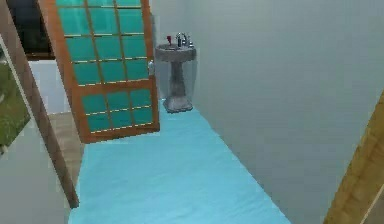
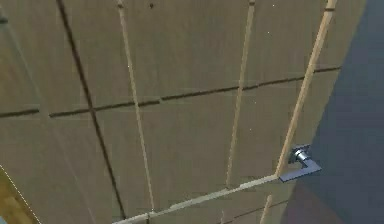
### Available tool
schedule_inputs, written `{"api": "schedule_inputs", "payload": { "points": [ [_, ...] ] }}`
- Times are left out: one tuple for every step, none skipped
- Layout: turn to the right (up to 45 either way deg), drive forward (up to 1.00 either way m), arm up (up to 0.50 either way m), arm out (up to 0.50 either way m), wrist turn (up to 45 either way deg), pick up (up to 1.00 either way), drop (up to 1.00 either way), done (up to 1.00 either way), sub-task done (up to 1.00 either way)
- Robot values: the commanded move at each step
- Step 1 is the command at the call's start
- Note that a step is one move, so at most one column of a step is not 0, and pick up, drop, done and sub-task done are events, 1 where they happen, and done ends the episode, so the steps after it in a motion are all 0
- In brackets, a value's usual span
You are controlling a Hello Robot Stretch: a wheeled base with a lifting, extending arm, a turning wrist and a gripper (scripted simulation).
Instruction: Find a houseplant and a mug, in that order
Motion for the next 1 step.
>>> {"api": "schedule_inputs", "payload": {
  "points": [
    [0.0, 0.45, 0.0, 0.0, 0.0, 0.0, 0.0, 0.0, 0.0]
  ]
}}
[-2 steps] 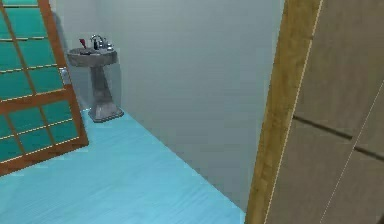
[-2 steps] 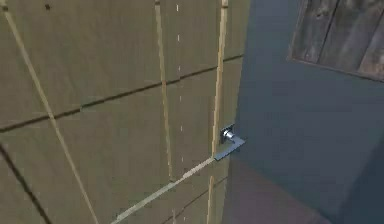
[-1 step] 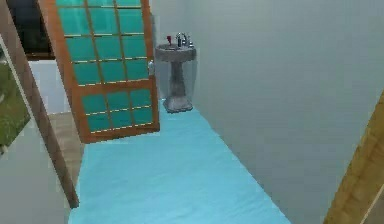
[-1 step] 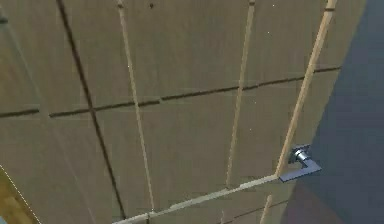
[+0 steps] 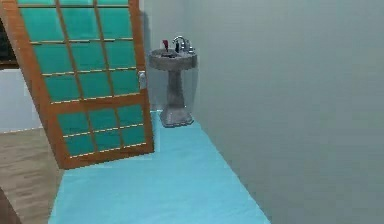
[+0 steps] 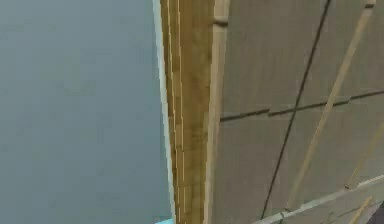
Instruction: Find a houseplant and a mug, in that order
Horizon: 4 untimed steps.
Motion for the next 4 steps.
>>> {"api": "schedule_inputs", "payload": {
  "points": [
    [-36.0, 0.0, 0.0, 0.0, 0.0, 0.0, 0.0, 0.0, 0.0],
    [0.0, 1.0, 0.0, 0.0, 0.0, 0.0, 0.0, 0.0, 0.0],
    [-12.0, 0.0, 0.0, 0.0, 0.0, 0.0, 0.0, 0.0, 0.0],
    [0.0, 0.3, 0.0, 0.0, 0.0, 0.0, 0.0, 0.0, 0.0]
  ]
}}
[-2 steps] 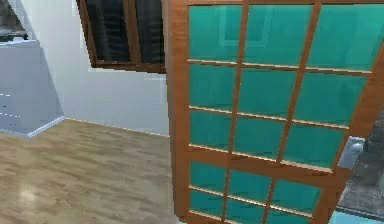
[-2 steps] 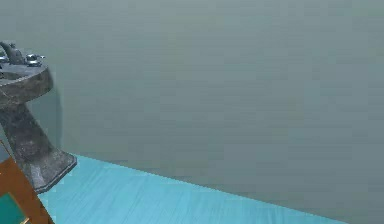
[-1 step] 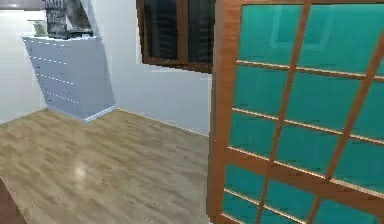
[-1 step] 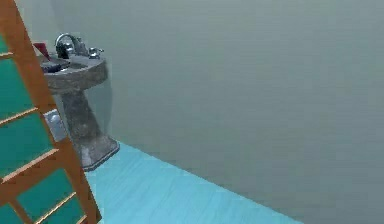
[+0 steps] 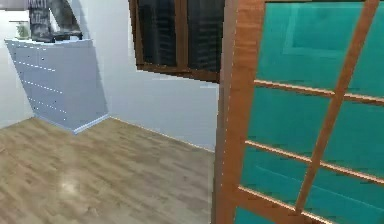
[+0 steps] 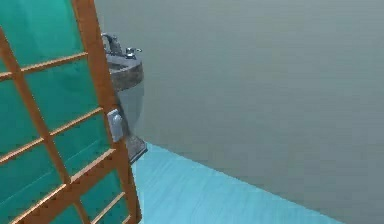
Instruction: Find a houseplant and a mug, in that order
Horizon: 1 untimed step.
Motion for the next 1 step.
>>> {"api": "schedule_inputs", "payload": {
  "points": [
    [-45.0, 0.0, 0.0, 0.0, 0.0, 0.0, 0.0, 0.0, 0.0]
  ]
}}
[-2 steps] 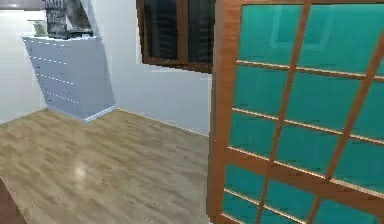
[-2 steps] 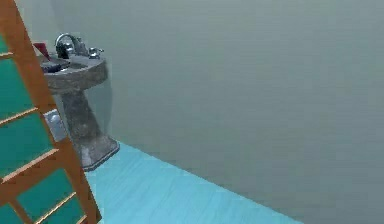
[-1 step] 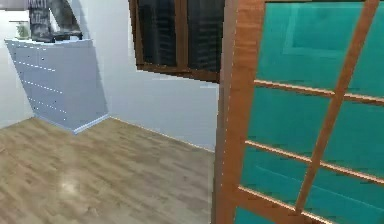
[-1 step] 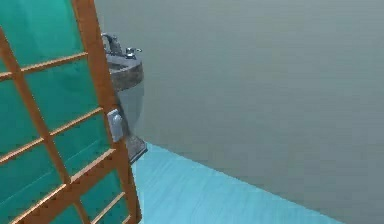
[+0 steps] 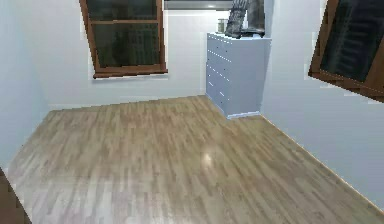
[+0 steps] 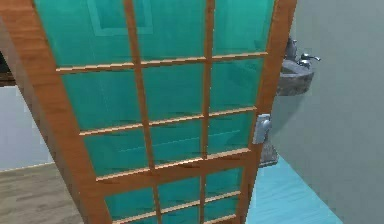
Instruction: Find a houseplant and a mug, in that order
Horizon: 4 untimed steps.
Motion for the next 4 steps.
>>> {"api": "schedule_inputs", "payload": {
  "points": [
    [-12.0, 0.0, 0.0, 0.0, 0.0, 0.0, 0.0, 0.0, 0.0],
    [0.0, 0.45, 0.0, 0.0, 0.0, 0.0, 0.0, 0.0, 0.0],
    [-3.0, 0.0, 0.0, 0.0, 0.0, 0.0, 0.0, 0.0, 0.0],
    [0.0, 0.2, 0.0, 0.0, 0.0, 0.0, 0.0, 0.0, 0.0]
  ]
}}
